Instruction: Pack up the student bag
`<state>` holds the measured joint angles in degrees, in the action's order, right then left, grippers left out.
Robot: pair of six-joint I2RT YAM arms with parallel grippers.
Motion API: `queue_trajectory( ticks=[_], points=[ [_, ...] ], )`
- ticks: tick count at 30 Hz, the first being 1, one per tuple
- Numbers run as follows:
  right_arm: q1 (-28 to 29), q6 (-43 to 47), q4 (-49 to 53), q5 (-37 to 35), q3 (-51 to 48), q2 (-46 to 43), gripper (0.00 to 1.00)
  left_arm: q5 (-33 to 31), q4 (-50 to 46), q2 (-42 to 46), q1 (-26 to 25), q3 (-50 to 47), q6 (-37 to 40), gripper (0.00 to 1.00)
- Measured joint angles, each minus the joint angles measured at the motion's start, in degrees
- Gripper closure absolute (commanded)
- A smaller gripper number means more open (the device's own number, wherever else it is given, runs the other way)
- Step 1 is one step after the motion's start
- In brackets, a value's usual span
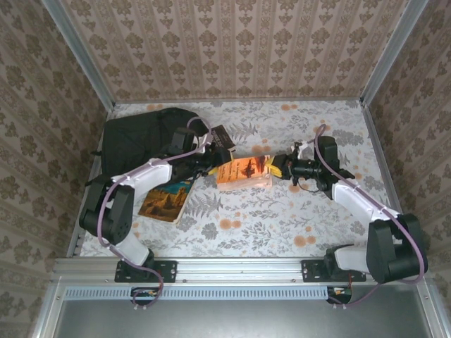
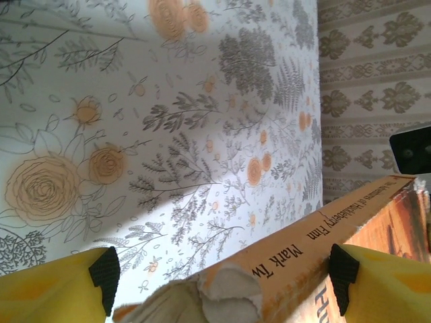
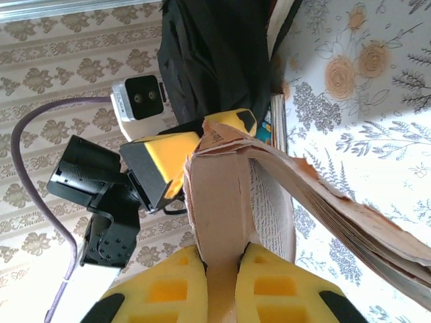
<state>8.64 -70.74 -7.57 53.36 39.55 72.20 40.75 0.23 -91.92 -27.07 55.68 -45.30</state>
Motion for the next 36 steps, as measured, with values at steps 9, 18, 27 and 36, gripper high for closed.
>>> queue_trajectory(
  ticks=[9, 18, 27, 36],
  points=[
    [-0.02, 0.98, -0.07, 4.04, -1.70, -7.65, 1.00, -1.57, -5.09, 4.33, 2.58, 6.69, 9.68, 0.17],
    [-0.02, 2.01, 0.26, 4.22, -1.92, -8.00, 1.00, 13.09, 5.46, -1.09, 0.79, 7.58, 4.28, 0.18],
    [-3.17, 3.10, 3.61, 4.31, -1.92, -8.57, 1.00, 19.39, 12.96, -4.98, -3.93, 4.70, -4.70, 0.23],
    [-7.34, 3.02, 4.59, 1.84, -1.92, -9.60, 1.00, 19.69, 15.37, -3.58, -3.67, 1.53, -8.74, 0.36]
  ],
)
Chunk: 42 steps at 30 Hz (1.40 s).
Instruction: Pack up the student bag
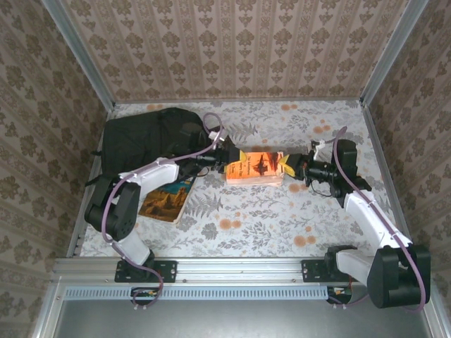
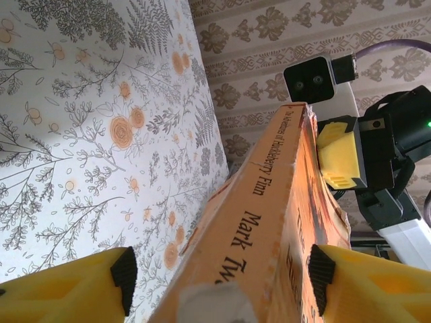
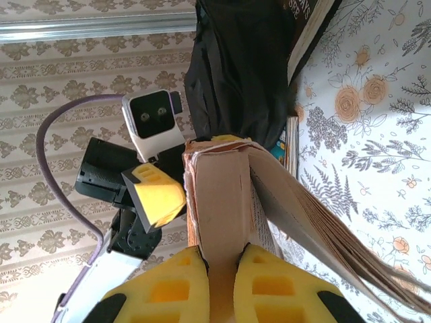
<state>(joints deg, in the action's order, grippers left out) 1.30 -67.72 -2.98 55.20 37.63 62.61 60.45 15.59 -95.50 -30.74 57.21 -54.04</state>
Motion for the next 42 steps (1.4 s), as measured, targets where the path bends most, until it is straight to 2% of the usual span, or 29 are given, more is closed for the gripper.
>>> queue_trajectory(
  ticks=[4, 7, 10, 11, 14, 18, 19, 20, 27, 36, 39, 42],
  points=[
    [0.00, -0.24, -0.13, -0.83, 0.00, 0.02, 1.00, -0.04, 0.81, 0.02, 0.00, -0.22, -1.11, 0.54],
    [-0.02, -0.22, -0.09, -1.51, 0.00, 0.13, 0.99, -0.15, 1.75, 0.07, -0.02, -0.26, -2.03, 0.71],
    [-0.15, 0.28, 1.07, -2.73, 0.00, 0.13, 0.90, -0.13, 3.65, 0.35, 0.00, -0.35, -3.82, 0.83],
    [-0.15, 0.68, 1.49, -3.08, 0.00, 0.13, 0.83, -0.17, 4.17, 0.55, 0.02, -0.37, -4.44, 0.88],
    [-0.17, 2.25, 2.80, -4.31, 0.09, 0.13, 0.45, -0.22, 5.03, 0.92, -0.04, -0.79, -5.81, 1.00],
    [-0.31, 7.15, 9.51, -7.63, 1.75, 0.04, 0.11, -1.62, 5.44, 2.97, 0.35, -2.14, -6.86, 1.00],
    [-0.28, 8.37, 10.97, -8.52, 2.21, -0.15, 0.08, -1.95, 5.62, 3.56, 0.61, -2.47, -7.30, 1.00],
    [-0.31, 9.77, 12.24, -9.22, 2.54, -0.55, 0.01, -2.23, 5.75, 4.22, 0.96, -2.64, -7.76, 1.00],
    [1.29, 12.41, 11.04, -8.90, 1.68, -1.38, 0.01, -2.80, 9.29, 6.05, 1.86, -2.71, -11.58, 1.00],
    [5.86, 7.65, -3.15, -4.94, -0.07, 0.24, 0.01, -2.16, 12.37, 6.05, 0.42, -2.71, -15.58, 1.00],
    [6.27, 6.36, -6.34, -4.48, 0.04, 0.79, 0.08, -1.64, 12.35, 6.05, -0.44, -2.71, -15.85, 1.00],
    [6.36, 5.11, -8.81, -4.17, 0.28, 1.64, 0.25, -1.31, 12.24, 6.05, -0.85, -2.71, -15.82, 1.00]
  ],
)
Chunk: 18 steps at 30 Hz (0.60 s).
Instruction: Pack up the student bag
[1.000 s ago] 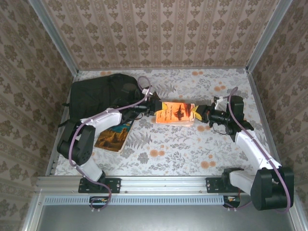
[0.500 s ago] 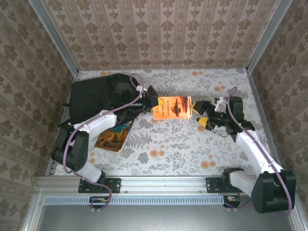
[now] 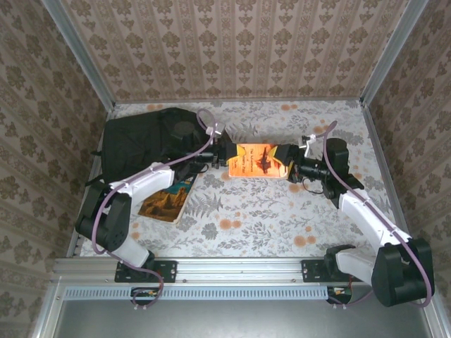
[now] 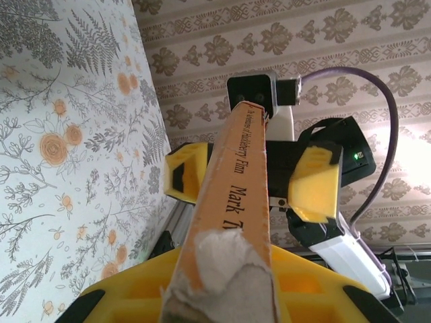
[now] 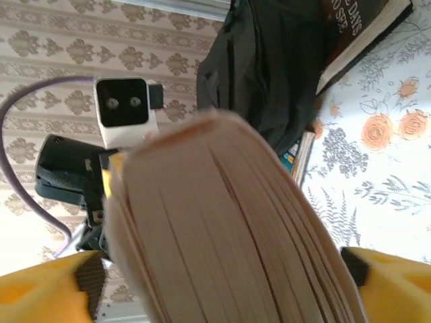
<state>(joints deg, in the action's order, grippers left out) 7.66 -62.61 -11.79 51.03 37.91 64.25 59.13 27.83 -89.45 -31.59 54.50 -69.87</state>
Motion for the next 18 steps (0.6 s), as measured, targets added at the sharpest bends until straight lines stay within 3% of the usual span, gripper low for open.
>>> queue_trajectory(
  ticks=[9, 11, 14, 18],
  points=[
    [0.00, -2.49, -2.19, 0.00, 0.28, 0.31, 0.98, -0.87, -4.20, 0.70, 0.24, 0.22, 3.19, 1.00],
    [0.00, -2.71, -1.66, -0.20, 0.24, 0.24, 1.00, -1.22, -8.52, 0.87, 0.44, 1.64, 5.84, 0.76],
    [0.26, -0.63, 1.25, -2.23, 0.28, -1.75, 1.00, -3.30, -21.53, 1.60, 0.63, 6.38, 13.11, 0.51],
    [-0.02, 4.72, 10.29, -8.50, 0.50, -7.39, 1.00, -14.84, -44.68, 2.51, 3.91, 17.44, 25.81, 0.39]
  ],
)
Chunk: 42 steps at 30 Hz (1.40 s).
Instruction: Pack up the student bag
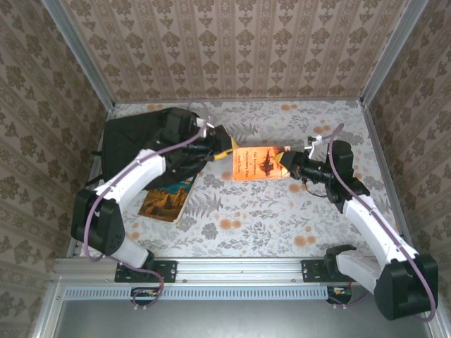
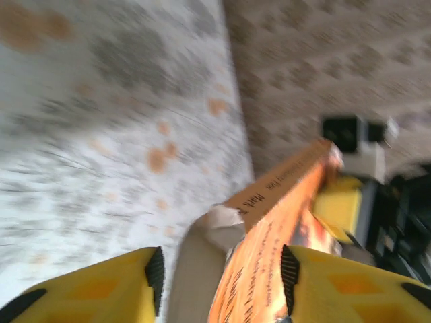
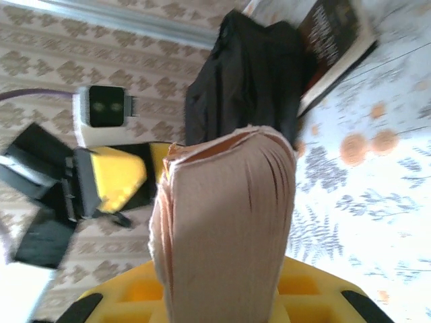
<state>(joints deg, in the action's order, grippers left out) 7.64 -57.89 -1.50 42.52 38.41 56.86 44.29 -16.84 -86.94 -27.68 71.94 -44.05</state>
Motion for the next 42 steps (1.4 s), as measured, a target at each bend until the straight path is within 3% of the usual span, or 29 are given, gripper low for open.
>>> queue_trajectory(
  ticks=[4, 8, 17, 23, 37, 42],
  points=[
    [0.00, 4.24, 7.82, -6.32, 0.96, -2.16, 1.00, -15.82, -16.22, -0.39, 1.70, 12.37, 8.81, 0.27],
    [0.00, 6.75, 12.52, -9.99, 0.96, -2.12, 1.00, -29.20, -26.60, -4.94, 2.80, 21.35, 11.06, 0.10],
    [0.00, 8.72, 13.81, -12.61, -1.60, -2.14, 1.00, -46.60, -44.41, -29.92, 3.61, 45.24, 10.58, 0.12],
    [0.00, 9.68, 13.73, -12.59, -3.72, -1.75, 1.00, -50.23, -51.17, -40.87, 2.58, 57.35, 10.21, 0.17],
    [0.00, 10.03, 11.96, -12.55, -6.19, 3.06, 1.00, -51.01, -54.21, -43.95, -0.35, 58.99, 10.93, 0.26],
    [0.00, 10.10, 11.98, -12.55, -6.19, 3.26, 1.00, -51.12, -54.51, -46.07, -0.42, 58.99, 11.61, 0.35]
  ],
)
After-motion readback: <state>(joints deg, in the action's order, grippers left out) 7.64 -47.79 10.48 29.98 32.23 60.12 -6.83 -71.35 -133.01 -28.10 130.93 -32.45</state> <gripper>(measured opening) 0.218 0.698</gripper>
